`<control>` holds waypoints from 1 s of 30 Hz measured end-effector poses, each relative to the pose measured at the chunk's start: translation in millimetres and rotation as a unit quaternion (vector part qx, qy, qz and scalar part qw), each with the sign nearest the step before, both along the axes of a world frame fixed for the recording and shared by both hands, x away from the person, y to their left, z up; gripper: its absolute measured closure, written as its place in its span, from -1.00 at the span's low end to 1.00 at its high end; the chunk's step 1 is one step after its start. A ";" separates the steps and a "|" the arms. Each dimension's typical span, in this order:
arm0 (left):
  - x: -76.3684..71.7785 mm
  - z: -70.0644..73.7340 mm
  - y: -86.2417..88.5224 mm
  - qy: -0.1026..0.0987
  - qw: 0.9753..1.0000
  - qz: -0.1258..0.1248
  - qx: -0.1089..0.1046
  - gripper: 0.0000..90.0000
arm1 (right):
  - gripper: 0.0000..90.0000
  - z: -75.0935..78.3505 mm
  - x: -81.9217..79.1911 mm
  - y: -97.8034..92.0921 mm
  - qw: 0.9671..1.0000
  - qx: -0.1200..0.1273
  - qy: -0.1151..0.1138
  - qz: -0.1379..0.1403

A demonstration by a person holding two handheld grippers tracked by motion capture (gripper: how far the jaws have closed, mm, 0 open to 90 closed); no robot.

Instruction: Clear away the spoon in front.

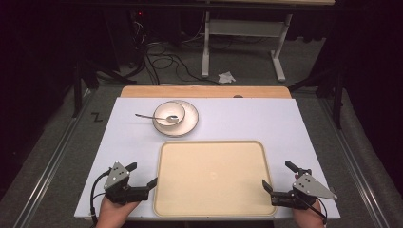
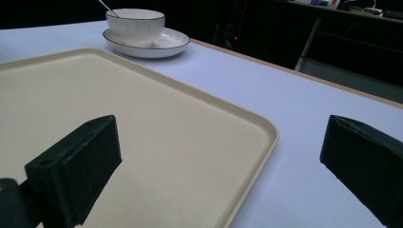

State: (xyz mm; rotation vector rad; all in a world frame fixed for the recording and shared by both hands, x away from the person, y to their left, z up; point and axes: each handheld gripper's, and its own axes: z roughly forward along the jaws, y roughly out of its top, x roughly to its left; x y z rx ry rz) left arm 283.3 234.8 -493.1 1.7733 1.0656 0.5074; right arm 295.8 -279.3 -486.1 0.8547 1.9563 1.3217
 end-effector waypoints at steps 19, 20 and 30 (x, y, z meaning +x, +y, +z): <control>23.0 24.2 5.5 -0.014 0.999 0.032 -0.010 -0.87 | -0.99 4.0 0.8 -4.0 0.999 0.035 -0.009 -0.015; 24.8 25.2 5.8 -0.014 0.999 0.035 -0.011 -0.87 | -0.99 4.8 0.5 -4.7 0.999 0.036 -0.012 -0.014; 47.4 33.1 1.4 -0.004 0.999 0.045 -0.011 -0.87 | -0.99 10.6 -4.0 -4.7 0.999 0.026 -0.034 -0.022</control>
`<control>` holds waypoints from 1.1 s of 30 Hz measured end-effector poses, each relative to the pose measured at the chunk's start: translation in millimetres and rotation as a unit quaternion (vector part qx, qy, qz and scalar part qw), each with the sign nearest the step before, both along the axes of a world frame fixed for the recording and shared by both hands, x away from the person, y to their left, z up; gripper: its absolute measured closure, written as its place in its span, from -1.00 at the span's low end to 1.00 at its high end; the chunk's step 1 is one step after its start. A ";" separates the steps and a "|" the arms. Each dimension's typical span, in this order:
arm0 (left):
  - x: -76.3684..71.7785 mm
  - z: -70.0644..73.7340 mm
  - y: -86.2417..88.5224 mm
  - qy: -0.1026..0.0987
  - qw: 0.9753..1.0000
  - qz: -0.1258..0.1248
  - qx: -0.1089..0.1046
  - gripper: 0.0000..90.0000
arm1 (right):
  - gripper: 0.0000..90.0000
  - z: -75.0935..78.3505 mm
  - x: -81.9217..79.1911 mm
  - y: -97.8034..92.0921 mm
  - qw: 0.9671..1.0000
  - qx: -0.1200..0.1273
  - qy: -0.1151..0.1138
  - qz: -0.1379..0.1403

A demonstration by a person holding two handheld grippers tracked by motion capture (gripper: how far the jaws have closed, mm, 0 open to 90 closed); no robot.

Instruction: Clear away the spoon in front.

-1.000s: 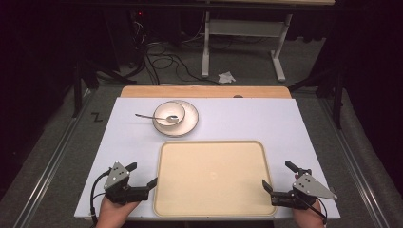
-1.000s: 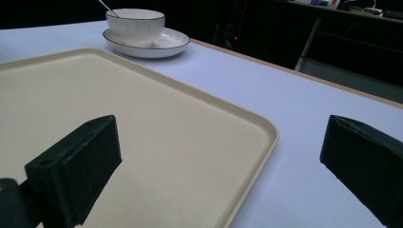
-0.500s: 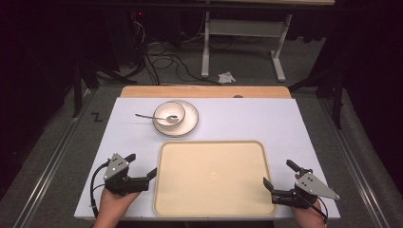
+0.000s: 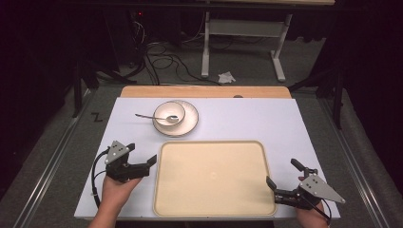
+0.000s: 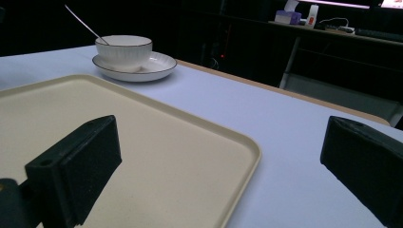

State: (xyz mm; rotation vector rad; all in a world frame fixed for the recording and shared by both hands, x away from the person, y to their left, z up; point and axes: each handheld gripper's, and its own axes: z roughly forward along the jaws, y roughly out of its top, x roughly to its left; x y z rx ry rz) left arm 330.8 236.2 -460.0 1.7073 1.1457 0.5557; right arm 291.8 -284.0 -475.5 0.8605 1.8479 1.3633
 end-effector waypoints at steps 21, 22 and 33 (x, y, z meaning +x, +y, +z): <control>58.0 16.1 9.8 0.009 0.999 0.039 0.007 -0.83 | -0.99 -1.3 2.5 -0.6 1.000 -0.004 0.012 0.012; 60.8 17.9 9.8 0.008 0.999 0.042 0.007 -0.82 | -0.99 -1.3 2.4 -0.6 1.000 -0.003 0.013 0.012; 93.2 21.5 14.3 0.025 0.997 0.069 0.011 -0.80 | -0.99 -2.5 1.8 -0.9 1.000 0.004 0.016 0.010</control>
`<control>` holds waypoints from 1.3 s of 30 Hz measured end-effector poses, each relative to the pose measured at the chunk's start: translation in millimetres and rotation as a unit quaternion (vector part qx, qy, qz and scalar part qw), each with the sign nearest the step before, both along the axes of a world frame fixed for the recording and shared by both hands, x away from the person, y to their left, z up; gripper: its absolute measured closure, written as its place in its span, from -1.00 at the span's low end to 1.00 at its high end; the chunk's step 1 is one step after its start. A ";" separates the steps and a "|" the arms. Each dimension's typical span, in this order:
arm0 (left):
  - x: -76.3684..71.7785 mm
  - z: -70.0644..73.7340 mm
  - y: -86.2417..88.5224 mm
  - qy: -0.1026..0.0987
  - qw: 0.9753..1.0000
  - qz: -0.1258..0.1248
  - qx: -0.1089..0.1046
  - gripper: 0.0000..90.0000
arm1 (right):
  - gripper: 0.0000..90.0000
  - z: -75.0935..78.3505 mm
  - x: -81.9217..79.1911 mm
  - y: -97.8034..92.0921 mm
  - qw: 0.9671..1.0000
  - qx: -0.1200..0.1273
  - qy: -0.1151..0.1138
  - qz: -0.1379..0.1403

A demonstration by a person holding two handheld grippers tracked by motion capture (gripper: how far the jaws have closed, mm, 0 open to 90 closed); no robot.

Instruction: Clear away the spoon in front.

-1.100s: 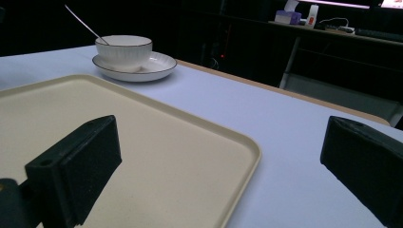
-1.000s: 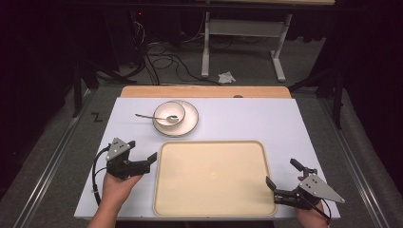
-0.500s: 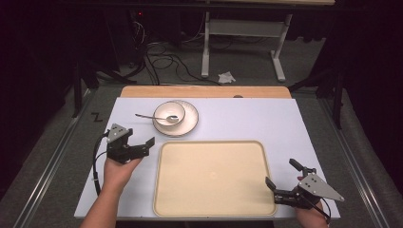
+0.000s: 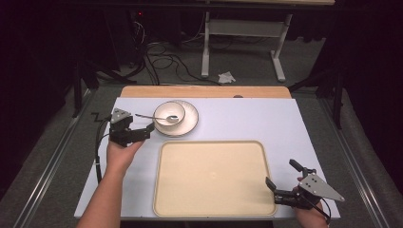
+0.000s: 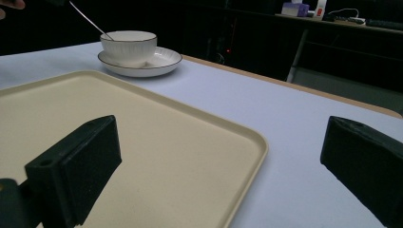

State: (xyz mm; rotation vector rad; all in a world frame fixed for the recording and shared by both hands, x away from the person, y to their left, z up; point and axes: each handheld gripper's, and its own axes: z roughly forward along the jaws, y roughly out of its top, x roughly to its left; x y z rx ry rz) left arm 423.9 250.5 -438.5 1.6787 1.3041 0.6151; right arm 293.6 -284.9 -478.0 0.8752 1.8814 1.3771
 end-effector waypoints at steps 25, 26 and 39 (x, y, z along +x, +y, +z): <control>35.1 -9.8 24.0 0.059 0.994 0.026 -0.085 0.08 | -0.99 -3.5 -1.6 1.5 1.000 0.005 0.000 0.007; 35.4 -10.2 25.3 0.066 0.993 0.026 -0.091 0.25 | -0.99 -3.9 -1.6 1.5 1.000 0.003 0.000 0.006; 34.1 -8.8 30.7 0.088 0.988 0.023 -0.126 0.79 | -0.99 -3.3 -2.4 1.1 1.000 0.005 -0.003 0.004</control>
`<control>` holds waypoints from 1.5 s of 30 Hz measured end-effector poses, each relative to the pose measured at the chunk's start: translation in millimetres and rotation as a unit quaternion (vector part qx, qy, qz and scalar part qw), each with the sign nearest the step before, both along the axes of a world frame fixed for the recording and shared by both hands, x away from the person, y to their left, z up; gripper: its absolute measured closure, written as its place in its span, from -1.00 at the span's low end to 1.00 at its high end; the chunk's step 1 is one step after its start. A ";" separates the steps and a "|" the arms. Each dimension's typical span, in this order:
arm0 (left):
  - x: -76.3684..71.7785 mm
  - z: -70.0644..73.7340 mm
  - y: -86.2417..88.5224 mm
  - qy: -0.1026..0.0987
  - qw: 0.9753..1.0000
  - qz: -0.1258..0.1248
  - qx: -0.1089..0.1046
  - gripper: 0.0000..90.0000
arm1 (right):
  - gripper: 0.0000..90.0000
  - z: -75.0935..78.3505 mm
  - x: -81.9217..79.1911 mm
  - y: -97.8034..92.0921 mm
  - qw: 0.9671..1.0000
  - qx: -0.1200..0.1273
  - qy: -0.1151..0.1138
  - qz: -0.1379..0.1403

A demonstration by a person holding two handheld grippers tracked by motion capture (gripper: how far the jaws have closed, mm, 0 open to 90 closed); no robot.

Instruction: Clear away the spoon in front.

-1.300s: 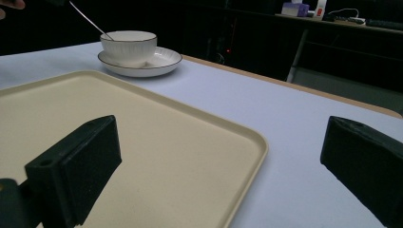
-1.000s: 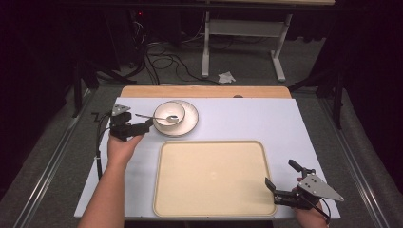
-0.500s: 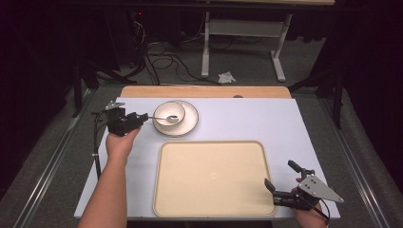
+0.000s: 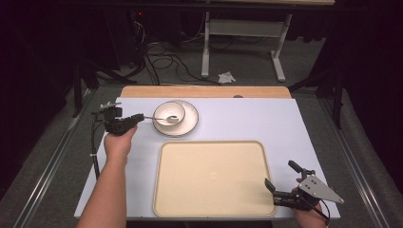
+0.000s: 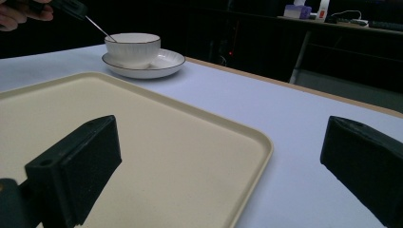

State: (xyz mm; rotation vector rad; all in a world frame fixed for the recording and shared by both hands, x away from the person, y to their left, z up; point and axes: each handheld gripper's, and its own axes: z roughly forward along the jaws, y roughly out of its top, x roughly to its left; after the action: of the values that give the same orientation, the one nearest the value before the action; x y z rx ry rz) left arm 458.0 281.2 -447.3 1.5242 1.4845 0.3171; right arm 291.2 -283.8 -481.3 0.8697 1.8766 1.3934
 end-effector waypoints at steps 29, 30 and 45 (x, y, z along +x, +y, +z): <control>-35.7 18.8 -27.1 -0.097 0.993 -0.032 0.066 1.00 | -0.99 -0.4 0.6 0.0 1.000 0.006 0.003 0.003; -38.4 20.4 -28.9 -0.102 0.992 -0.033 0.070 1.00 | -0.99 -0.5 0.8 -0.1 1.000 0.005 0.002 0.004; -82.9 24.4 -26.3 -0.159 0.985 -0.025 0.057 1.00 | -0.99 -1.0 0.4 1.8 1.000 -0.003 0.002 0.005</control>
State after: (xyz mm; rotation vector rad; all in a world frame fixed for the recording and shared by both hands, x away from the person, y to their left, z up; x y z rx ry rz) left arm 375.2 254.9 -422.9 1.5157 1.1926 0.5949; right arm 291.6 -281.9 -482.3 0.8619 1.8890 1.3924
